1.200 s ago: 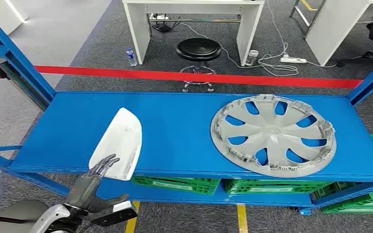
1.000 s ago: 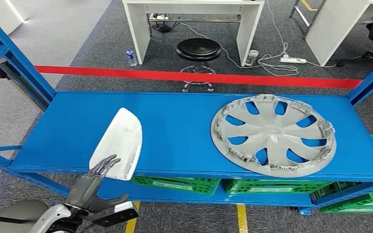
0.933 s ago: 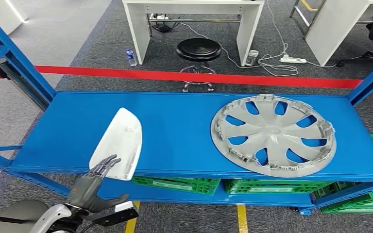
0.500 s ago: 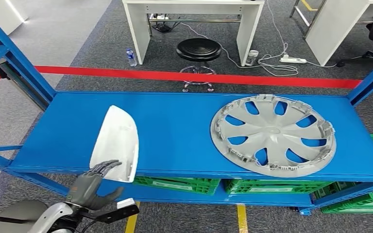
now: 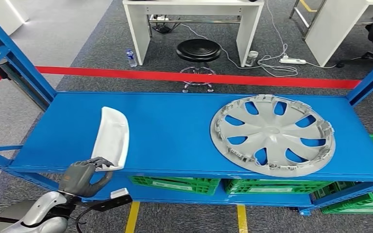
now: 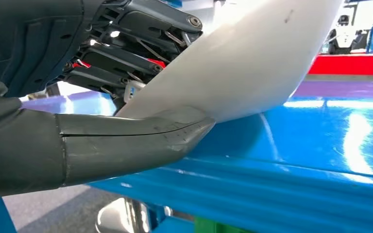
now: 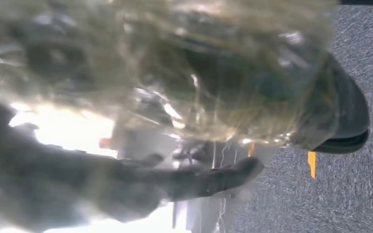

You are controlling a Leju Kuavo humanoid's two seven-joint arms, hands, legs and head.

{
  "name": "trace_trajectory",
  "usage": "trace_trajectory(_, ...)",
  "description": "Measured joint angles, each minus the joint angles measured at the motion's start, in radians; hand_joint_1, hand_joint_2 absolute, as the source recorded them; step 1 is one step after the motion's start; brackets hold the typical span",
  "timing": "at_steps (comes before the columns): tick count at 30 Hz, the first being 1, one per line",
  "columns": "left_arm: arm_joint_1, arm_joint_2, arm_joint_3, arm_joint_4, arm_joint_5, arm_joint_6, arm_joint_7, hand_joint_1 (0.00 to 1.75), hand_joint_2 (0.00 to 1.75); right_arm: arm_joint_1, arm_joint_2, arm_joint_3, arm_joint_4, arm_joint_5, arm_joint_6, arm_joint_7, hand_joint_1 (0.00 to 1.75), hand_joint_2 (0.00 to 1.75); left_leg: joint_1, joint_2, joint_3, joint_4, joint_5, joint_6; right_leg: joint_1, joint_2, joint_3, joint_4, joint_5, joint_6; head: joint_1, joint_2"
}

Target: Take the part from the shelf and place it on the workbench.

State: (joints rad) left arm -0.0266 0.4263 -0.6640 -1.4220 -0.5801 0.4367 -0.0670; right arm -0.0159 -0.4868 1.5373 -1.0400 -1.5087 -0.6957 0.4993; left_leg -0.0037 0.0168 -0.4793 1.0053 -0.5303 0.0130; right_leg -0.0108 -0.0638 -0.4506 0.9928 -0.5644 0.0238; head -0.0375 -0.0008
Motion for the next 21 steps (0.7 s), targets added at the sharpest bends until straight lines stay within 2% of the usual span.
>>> trace_trajectory(9,-0.006,-0.011,0.030,-0.014,-0.076,0.085,-0.046,1.75,1.75,0.000,0.000,0.000,0.000,0.001,0.000,0.000,0.00,0.00,0.000,0.000,0.000,0.000,0.000,0.000,0.000,0.000,0.000,0.000,0.000,0.000,0.000,0.000)
trace_trajectory(15,-0.025,-0.014,0.049,-0.105,-0.126,0.183,-0.099,1.75,1.75,-0.001,0.000,0.000,0.000,0.007,0.001,0.000,0.00,0.00,0.000,0.000,-0.001,0.000,0.000,0.000,0.000,0.000,-0.001,0.000,0.000,0.000,0.000,0.000)
trace_trajectory(21,-0.039,-0.014,0.055,-0.170,-0.136,0.192,-0.106,1.75,1.75,-0.001,0.000,0.000,0.000,0.008,0.002,0.000,0.00,0.00,0.000,0.000,-0.002,0.000,0.000,0.000,0.000,0.000,-0.001,0.000,0.000,0.000,0.000,0.000)
